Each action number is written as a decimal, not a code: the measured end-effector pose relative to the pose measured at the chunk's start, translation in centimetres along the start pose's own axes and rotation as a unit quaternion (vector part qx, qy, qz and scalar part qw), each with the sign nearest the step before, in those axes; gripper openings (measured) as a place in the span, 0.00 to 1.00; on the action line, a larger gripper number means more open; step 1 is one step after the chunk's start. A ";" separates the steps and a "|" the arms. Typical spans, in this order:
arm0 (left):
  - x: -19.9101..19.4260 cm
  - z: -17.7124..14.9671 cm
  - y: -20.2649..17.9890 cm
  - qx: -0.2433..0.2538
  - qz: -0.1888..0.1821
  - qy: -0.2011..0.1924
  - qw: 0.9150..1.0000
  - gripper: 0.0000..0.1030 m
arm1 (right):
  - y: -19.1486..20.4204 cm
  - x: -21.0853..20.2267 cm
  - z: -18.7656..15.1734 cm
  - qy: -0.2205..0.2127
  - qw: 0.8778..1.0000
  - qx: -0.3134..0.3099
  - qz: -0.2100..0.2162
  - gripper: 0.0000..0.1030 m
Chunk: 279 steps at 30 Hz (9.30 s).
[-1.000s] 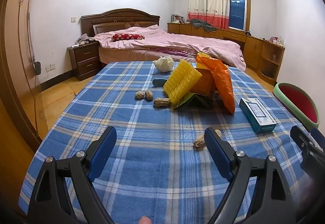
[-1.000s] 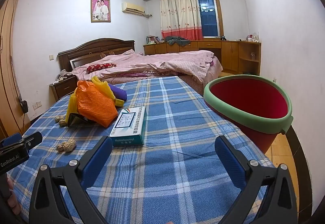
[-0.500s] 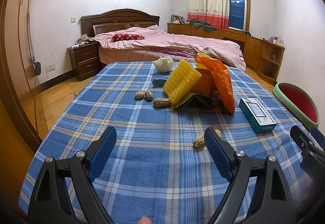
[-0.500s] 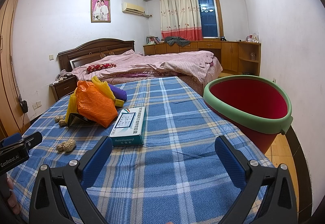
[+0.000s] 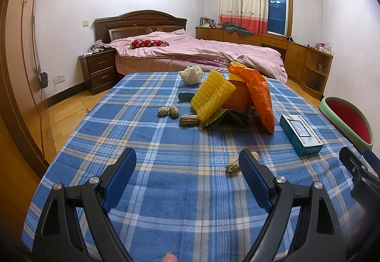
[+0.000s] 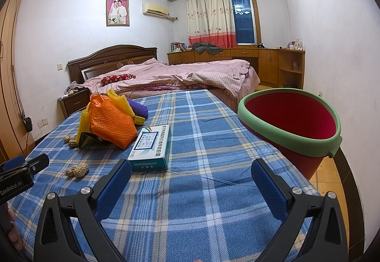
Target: Collect trash
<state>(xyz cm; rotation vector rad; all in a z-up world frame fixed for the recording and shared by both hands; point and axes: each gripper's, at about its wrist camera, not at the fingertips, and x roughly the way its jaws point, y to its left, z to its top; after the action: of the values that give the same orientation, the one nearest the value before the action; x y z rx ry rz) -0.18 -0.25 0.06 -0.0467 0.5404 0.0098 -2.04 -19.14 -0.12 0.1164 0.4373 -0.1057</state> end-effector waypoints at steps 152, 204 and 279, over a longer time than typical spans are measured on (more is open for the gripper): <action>9.6 11.2 -29.4 0.140 -0.364 0.133 0.911 0.10 | -21.0 5.6 10.1 0.139 0.977 0.123 -0.107 0.52; 13.7 18.1 -7.1 0.061 -0.164 0.099 0.980 0.38 | -9.8 7.0 13.8 0.117 0.989 0.090 -0.016 0.70; 10.7 10.7 5.7 -0.044 -0.097 0.134 0.985 0.26 | 9.9 13.0 8.1 0.230 0.962 -0.053 0.136 0.80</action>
<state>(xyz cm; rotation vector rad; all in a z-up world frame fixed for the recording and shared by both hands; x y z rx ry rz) 14.40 5.96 3.48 -0.1882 0.8023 -0.1648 14.32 -11.48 2.48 0.0937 0.8862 0.2214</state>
